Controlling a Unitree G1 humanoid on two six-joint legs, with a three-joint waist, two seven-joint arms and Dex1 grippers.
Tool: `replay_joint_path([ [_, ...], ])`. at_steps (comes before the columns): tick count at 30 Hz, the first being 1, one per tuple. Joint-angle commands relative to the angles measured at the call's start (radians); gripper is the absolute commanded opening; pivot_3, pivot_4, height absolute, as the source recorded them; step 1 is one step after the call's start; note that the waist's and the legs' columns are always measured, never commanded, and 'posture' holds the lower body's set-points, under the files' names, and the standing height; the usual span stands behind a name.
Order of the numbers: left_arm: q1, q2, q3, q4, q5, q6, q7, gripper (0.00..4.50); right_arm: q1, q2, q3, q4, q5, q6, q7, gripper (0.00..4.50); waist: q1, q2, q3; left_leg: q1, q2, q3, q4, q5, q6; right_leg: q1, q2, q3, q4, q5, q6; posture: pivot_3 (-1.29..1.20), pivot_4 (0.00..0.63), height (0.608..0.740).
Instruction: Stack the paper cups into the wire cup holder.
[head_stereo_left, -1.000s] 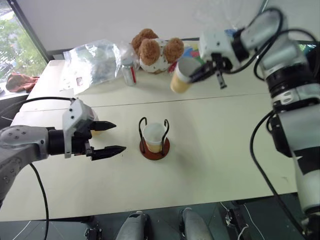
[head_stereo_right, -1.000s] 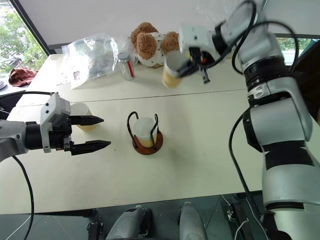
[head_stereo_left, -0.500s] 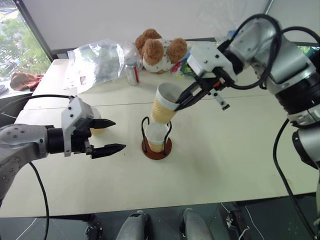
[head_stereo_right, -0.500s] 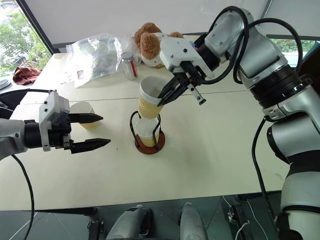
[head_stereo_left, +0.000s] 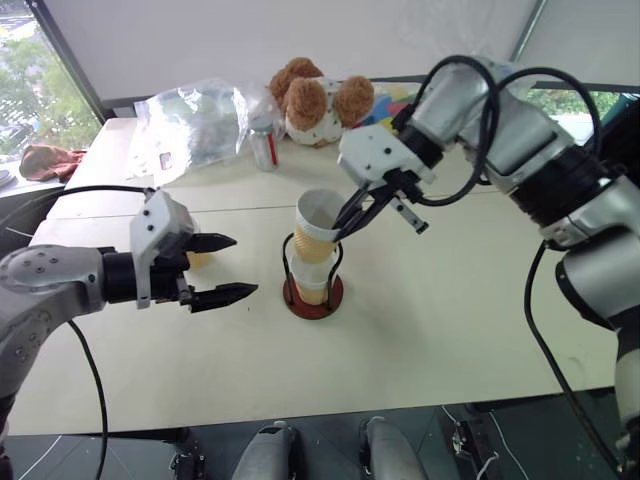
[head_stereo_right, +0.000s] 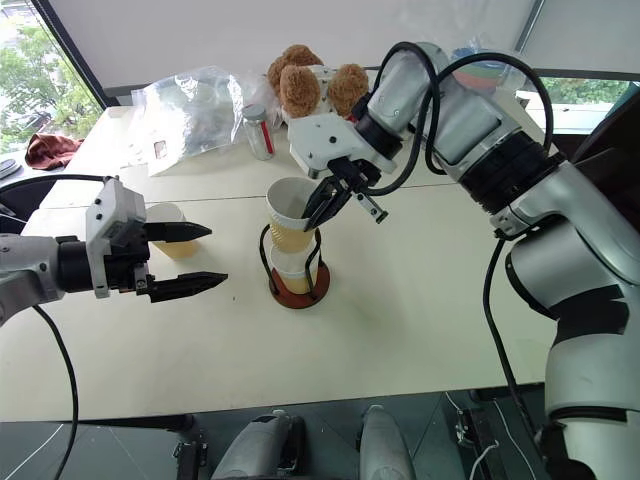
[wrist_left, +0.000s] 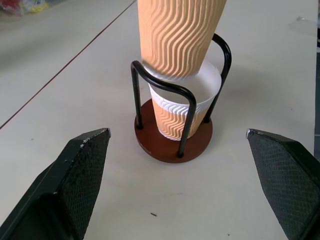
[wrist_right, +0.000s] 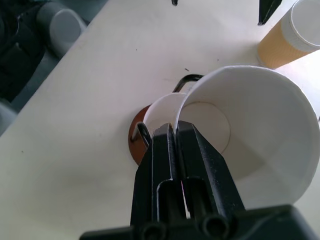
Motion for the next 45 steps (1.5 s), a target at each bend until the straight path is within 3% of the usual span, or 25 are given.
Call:
replay_joint_path([
  [1, -0.011, -0.002, 0.017, -0.024, -0.002, -0.011, 0.009, 4.50, -0.063, 0.007, 0.043, 0.026, 0.011, -0.058, 0.002, 0.02, 0.000, 0.000, 0.000, 0.000, 0.000, 0.000, 0.000, 0.000, 0.000, 0.000, 0.000, 0.000, 0.000, 0.000, 0.000, 0.00, 0.150, 0.740],
  [8, 0.001, -0.009, 0.024, -0.031, -0.002, -0.012, 0.017, 4.50, -0.124, 0.020, 0.133, 0.098, 0.049, -0.110, 0.002, 0.02, -0.001, 0.000, 0.000, 0.000, 0.000, 0.000, 0.000, 0.000, 0.000, 0.000, 0.000, 0.000, 0.000, 0.000, 0.000, 0.00, 0.150, 0.740],
  [22, -0.004, -0.023, 0.007, -0.024, 0.013, -0.026, 0.021, 4.50, -0.198, -0.049, 0.257, 0.041, 0.181, -0.098, 0.002, 0.02, 0.000, 0.000, 0.000, 0.000, 0.000, 0.000, -0.001, 0.000, 0.000, -0.001, 0.000, 0.000, 0.000, 0.000, 0.000, 0.00, 0.150, 0.740],
  [42, -0.010, -0.037, 0.001, -0.029, 0.022, -0.025, 0.028, 4.50, -0.174, -0.024, 0.275, 0.028, 0.187, -0.104, 0.002, 0.02, 0.000, 0.000, 0.000, 0.000, 0.000, 0.000, -0.001, -0.001, 0.001, -0.001, 0.000, 0.000, 0.000, 0.000, 0.000, 0.00, 0.150, 0.740],
  [45, -0.011, -0.038, 0.002, -0.029, 0.022, -0.025, 0.029, 4.50, -0.166, -0.008, 0.259, 0.049, 0.176, -0.109, 0.002, 0.85, -0.001, 0.000, 0.000, 0.000, 0.000, 0.000, -0.001, 0.000, 0.001, -0.001, 0.000, 0.000, 0.001, 0.000, 0.000, 0.00, 0.150, 0.740],
])
